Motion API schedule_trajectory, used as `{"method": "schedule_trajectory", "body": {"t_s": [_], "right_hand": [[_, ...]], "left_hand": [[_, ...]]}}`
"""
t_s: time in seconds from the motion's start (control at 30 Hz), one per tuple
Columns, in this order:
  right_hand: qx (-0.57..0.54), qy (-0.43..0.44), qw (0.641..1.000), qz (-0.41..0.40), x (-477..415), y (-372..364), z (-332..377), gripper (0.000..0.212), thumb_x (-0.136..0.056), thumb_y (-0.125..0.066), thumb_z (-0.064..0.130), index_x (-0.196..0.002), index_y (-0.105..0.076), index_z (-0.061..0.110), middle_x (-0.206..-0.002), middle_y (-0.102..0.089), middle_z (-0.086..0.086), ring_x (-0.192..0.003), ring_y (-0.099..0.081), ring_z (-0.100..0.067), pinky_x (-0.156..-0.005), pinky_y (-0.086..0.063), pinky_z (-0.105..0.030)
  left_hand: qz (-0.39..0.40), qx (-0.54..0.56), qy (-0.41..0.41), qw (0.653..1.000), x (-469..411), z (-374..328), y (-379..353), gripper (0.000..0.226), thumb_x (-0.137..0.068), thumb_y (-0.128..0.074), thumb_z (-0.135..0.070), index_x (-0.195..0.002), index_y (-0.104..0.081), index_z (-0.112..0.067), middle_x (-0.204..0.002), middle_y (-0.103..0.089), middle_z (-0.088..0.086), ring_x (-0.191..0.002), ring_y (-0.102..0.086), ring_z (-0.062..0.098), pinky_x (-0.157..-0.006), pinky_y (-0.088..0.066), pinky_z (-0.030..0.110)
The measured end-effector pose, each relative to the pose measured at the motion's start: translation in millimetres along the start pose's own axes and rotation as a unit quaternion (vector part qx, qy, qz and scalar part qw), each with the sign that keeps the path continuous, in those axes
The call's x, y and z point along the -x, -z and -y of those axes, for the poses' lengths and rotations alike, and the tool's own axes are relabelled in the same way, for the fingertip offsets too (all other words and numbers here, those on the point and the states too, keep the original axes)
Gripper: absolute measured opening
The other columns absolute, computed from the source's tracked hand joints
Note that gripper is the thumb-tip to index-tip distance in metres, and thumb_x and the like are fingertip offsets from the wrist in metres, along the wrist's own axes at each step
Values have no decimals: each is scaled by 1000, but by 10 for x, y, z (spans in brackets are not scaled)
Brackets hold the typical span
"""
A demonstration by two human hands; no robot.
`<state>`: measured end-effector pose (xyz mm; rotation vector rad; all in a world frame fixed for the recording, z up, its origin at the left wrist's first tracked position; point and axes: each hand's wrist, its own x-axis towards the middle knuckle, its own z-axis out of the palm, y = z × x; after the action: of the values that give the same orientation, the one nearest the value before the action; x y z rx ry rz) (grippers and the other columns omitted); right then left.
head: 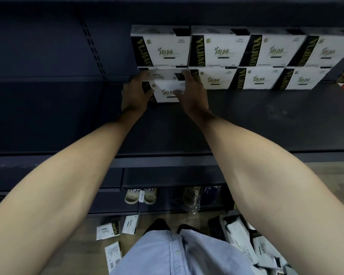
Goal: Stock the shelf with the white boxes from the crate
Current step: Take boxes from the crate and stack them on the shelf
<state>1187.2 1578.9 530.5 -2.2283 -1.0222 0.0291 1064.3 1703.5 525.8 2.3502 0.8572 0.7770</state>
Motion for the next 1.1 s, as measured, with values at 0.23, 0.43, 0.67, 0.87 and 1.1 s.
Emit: {"method": "schedule_trajectory", "body": {"t_s": [0.23,0.43,0.67,0.87,1.1], "right_hand": [[16,-2,1000,-7,-114,-64,-11,56,-92,-67,24,-142,-41,17,-139,-46,-12,-121,-54,-28,-96,-51,-41],[28,-10,1000,-5,-82,-80,27,57,-93,-65,24,-142,-39,17,-141,-44,-12,-122,-53,-29,-96,-52,-45],[0,-57,998,-27,102,-57,47,78,-89,-71,29,-152,-26,18,-139,-49,-15,-123,-54,-34,-96,-48,-46],[27,-86,996,11,366,200,71,70,-90,-66,32,-149,-29,21,-135,-52,-17,-118,-55,-39,-90,-49,-48],[84,-114,988,60,658,541,-93,67,-91,-67,33,-147,-33,19,-141,-51,-14,-123,-54,-38,-94,-48,-45]], "left_hand": [[0,-16,-3,1000,-123,93,-28,47,-89,-69,-15,-134,-56,-16,-128,-57,16,-117,-56,29,-98,-49,45],[12,-9,3,1000,-89,70,-3,49,-89,-69,-15,-135,-51,-16,-128,-55,14,-116,-55,28,-96,-49,44],[14,25,46,999,238,-22,61,65,-87,-66,-8,-142,-35,-25,-141,-40,12,-119,-51,31,-94,-43,36],[32,-88,77,993,241,-232,177,70,-91,-61,-22,-150,-26,-34,-157,-13,14,-134,-35,38,-95,-46,50],[61,-145,-15,987,447,-497,104,64,-86,-65,-28,-143,-38,-23,-147,-31,13,-132,-34,33,-90,-50,50]]}}
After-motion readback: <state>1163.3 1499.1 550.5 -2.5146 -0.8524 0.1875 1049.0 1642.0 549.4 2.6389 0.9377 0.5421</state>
